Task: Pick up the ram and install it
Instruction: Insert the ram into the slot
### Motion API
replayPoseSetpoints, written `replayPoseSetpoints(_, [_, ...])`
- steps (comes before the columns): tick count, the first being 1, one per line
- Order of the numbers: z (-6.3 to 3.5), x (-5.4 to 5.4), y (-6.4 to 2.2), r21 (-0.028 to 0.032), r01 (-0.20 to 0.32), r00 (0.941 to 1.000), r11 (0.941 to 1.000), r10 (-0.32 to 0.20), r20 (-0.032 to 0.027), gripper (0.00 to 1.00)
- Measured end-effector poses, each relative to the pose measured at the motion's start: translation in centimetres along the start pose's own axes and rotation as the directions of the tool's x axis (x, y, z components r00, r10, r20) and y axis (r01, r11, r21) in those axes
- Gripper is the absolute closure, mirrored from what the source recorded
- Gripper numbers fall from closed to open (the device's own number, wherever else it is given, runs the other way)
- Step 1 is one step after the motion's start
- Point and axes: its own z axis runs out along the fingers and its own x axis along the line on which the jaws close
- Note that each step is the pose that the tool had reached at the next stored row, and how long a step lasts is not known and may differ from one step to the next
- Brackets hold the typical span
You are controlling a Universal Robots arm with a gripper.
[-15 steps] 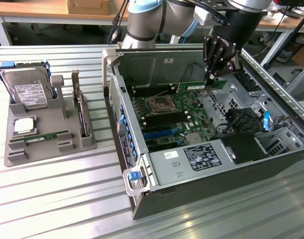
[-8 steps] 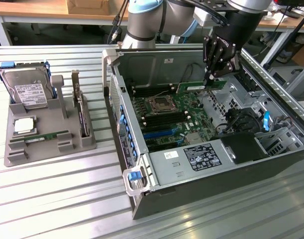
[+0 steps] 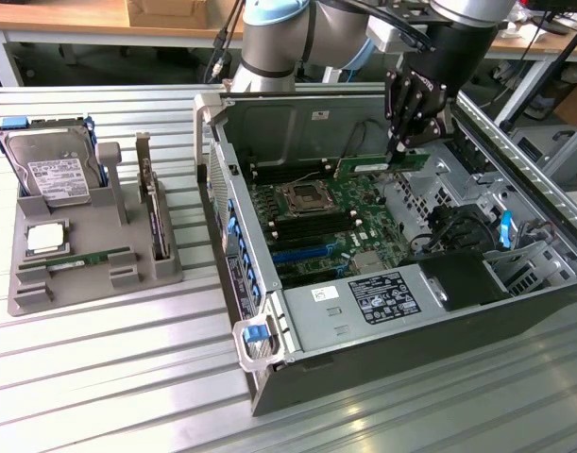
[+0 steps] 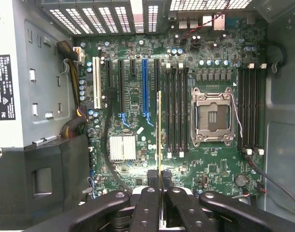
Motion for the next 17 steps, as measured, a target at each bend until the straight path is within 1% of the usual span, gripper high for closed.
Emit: replayPoseSetpoints(17, [0.48,-0.01,0.0,0.0,0.0,1.0,1.0,0.0,0.0,0.88])
